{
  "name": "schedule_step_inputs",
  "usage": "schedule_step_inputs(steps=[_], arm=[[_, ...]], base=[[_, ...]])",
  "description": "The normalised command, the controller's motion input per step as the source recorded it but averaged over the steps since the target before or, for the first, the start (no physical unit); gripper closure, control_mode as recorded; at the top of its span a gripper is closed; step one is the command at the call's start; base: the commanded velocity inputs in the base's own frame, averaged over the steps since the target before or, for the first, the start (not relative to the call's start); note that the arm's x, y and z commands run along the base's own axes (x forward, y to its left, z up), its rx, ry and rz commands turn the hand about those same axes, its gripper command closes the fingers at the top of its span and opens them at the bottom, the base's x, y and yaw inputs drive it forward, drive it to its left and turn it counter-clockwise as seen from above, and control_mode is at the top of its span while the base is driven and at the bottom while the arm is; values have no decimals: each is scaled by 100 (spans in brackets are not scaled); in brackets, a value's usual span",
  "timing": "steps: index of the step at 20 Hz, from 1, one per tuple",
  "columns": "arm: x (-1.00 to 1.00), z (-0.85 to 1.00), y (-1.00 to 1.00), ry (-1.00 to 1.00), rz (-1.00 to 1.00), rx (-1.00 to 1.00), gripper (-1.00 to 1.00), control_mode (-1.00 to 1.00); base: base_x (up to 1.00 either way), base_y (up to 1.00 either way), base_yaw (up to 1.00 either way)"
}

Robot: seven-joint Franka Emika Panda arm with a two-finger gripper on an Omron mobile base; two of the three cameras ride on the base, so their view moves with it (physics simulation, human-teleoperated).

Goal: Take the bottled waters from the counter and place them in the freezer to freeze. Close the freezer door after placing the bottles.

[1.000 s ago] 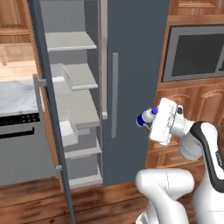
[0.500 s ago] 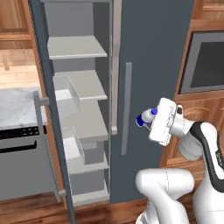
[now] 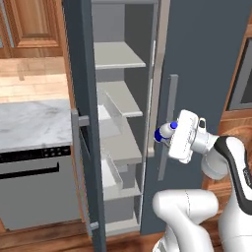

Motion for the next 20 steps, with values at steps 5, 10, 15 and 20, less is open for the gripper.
schedule_step_inputs(steps=[5, 10, 15, 20], arm=[[0, 0, 0, 0, 0, 0, 100, 100], [0, 0, 0, 0, 0, 0, 100, 100], [0, 0, 0, 0, 0, 0, 100, 100], [0, 0, 0, 0, 0, 0, 100, 100]], base=[[4, 42, 3], [9, 5, 0], [36, 0, -2], [53, 0, -3]])
